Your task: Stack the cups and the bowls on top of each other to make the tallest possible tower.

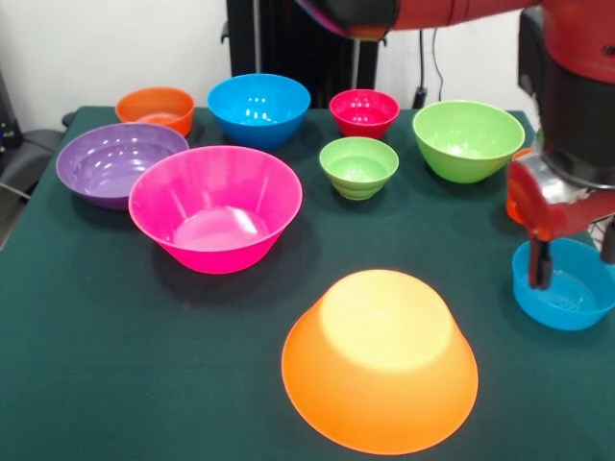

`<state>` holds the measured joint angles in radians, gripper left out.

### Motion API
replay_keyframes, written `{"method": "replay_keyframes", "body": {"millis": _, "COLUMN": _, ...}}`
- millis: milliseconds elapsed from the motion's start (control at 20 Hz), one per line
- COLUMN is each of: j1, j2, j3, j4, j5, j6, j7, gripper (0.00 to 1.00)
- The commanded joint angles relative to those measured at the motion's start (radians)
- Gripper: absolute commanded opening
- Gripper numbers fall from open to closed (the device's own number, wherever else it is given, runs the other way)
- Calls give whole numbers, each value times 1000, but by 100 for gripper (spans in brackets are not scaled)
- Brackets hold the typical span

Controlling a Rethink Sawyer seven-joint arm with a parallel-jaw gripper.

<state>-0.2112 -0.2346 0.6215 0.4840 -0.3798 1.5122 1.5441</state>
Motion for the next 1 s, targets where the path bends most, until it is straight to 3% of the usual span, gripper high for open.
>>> {"method": "replay_keyframes", "body": {"millis": 50, "j1": 2, "j2": 25, "j3": -91, "j4": 145, "j5": -55, "j6": 27, "j7": -13, "gripper": 100}}
{"method": "replay_keyframes", "body": {"millis": 450, "j1": 0, "j2": 19, "j3": -123, "j4": 163, "j5": -48, "j6": -21, "j7": -48, "gripper": 100}}
{"method": "replay_keyframes", "body": {"millis": 750, "j1": -14, "j2": -4, "j3": -137, "j4": 243, "j5": -20, "j6": -89, "j7": -36, "gripper": 100}}
{"method": "replay_keyframes", "body": {"millis": 1000, "j1": 7, "j2": 45, "j3": -123, "j4": 163, "j5": -28, "j6": -75, "j7": -28, "gripper": 100}}
